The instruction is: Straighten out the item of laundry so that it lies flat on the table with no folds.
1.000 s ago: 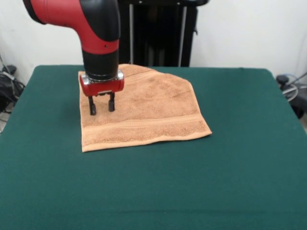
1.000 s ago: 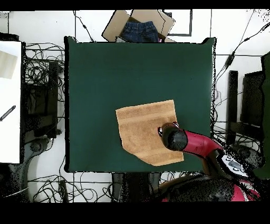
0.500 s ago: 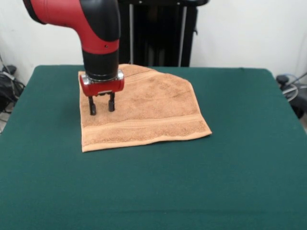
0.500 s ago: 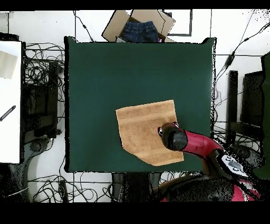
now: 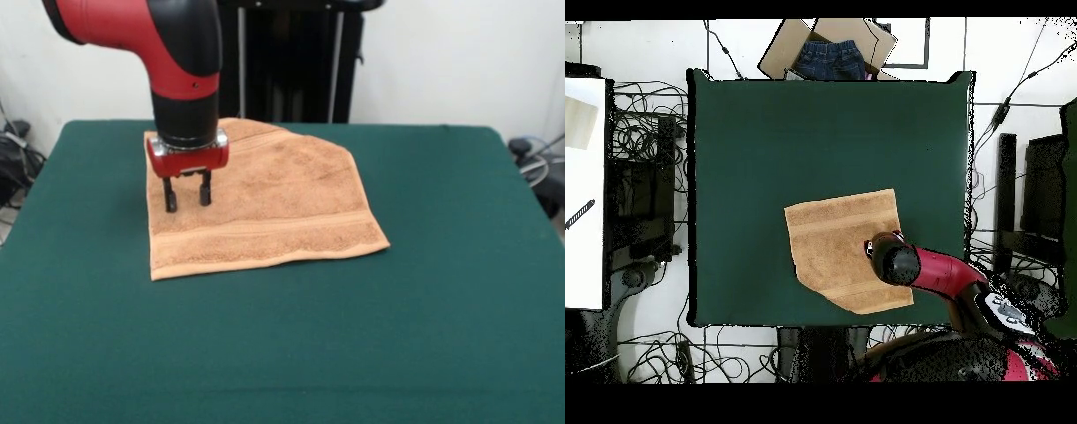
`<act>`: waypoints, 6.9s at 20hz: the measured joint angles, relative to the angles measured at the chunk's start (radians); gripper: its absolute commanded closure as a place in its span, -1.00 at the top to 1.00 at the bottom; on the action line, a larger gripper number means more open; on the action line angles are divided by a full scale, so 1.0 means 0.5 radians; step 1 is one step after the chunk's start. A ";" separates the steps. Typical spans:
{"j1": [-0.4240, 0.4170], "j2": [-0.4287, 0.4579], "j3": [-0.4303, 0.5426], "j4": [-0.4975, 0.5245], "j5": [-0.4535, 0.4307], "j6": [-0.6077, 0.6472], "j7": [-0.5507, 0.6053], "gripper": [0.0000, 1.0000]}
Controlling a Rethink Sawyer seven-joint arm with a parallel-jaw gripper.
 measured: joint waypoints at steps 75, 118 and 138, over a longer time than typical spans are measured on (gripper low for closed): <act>0.097 0.161 0.083 -0.620 -0.001 1.131 0.000 -1.00; 0.192 0.254 0.144 -1.213 -0.004 1.342 0.000 -1.00; -0.039 0.304 0.303 -1.172 -0.002 0.775 0.000 1.00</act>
